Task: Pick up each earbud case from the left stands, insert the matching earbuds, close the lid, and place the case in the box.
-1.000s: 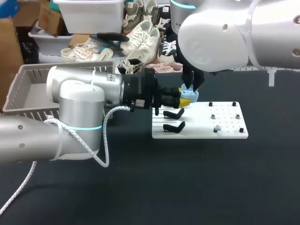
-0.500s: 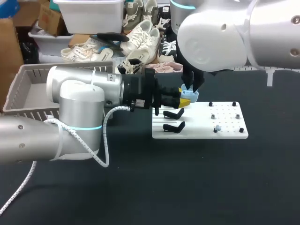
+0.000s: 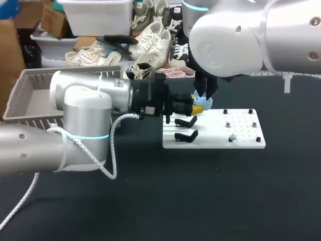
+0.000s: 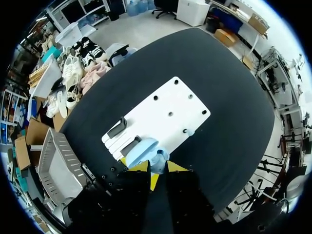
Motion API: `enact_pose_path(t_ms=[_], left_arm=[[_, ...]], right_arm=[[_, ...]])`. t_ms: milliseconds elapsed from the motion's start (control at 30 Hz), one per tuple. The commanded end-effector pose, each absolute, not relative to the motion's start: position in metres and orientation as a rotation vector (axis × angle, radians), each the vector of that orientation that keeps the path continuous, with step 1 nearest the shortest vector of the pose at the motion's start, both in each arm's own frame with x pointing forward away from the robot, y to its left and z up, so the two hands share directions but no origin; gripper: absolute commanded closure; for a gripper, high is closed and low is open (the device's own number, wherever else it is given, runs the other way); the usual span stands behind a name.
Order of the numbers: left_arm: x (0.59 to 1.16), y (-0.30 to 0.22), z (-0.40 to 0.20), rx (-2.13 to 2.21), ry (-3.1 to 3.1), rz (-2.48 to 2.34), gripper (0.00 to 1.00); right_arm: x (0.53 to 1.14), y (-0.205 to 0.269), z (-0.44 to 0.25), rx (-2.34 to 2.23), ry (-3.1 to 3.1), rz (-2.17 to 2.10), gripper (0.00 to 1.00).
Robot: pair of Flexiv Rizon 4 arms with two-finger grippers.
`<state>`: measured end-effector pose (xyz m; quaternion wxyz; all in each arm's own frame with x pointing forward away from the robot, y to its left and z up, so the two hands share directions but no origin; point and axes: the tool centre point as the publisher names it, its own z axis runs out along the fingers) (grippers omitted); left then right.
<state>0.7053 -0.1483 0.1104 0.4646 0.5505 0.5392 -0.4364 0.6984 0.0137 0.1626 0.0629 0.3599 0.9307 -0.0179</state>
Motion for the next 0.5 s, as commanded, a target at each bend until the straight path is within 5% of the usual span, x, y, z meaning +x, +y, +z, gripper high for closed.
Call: enact_pose_path(t_ms=[33, 500], left_arm=[[0.7051, -0.1479, 0.1101, 1.35, 1.322, -1.072, 1.0], [0.7051, -0.1479, 0.1101, 1.35, 1.322, -1.072, 1.0]], right_arm=[[0.6978, 0.0136, 0.1622, 1.092, 2.812, -0.055, 1.0], [0.6988, 0.0134, 0.1625, 1.095, 2.809, -0.056, 1.0]])
